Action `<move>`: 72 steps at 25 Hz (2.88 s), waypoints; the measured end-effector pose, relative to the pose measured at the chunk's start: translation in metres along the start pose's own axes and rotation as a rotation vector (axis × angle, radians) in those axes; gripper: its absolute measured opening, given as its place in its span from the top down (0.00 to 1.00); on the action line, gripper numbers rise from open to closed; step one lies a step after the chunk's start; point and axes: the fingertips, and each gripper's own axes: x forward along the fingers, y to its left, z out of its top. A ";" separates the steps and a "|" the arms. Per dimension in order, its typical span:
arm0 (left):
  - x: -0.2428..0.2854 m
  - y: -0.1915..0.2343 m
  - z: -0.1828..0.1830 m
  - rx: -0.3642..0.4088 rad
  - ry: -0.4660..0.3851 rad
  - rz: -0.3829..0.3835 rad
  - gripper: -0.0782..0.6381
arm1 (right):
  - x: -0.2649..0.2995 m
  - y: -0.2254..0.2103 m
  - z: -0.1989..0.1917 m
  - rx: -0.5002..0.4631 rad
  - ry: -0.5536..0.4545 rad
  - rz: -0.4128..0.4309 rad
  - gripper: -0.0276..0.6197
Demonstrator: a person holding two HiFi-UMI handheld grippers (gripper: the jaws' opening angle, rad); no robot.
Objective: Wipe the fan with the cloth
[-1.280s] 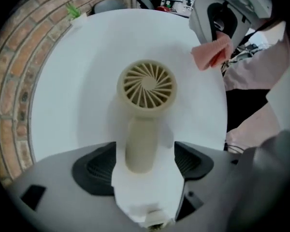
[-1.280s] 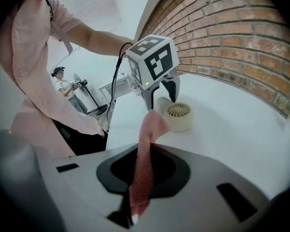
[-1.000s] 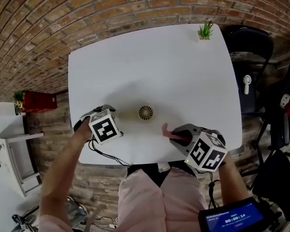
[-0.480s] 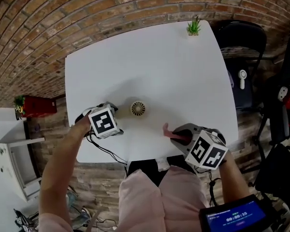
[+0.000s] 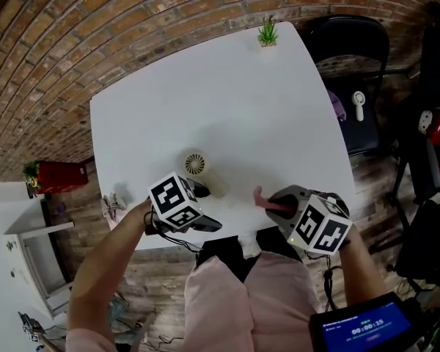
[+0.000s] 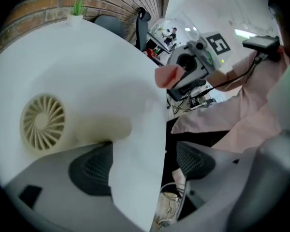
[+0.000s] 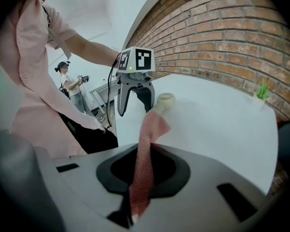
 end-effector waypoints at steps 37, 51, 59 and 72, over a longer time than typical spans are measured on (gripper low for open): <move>-0.044 0.097 0.019 0.425 0.159 0.490 0.38 | 0.095 -0.013 0.052 0.206 0.028 0.079 0.90; -0.042 0.097 0.018 0.440 0.174 0.454 0.38 | 0.126 -0.029 0.068 0.400 -0.017 -0.020 0.90; -0.041 0.097 0.017 0.450 0.194 0.452 0.38 | 0.122 -0.040 0.063 0.548 -0.050 -0.073 0.90; -0.038 0.096 0.019 0.458 0.224 0.439 0.38 | 0.106 -0.054 0.046 0.614 -0.049 -0.132 0.90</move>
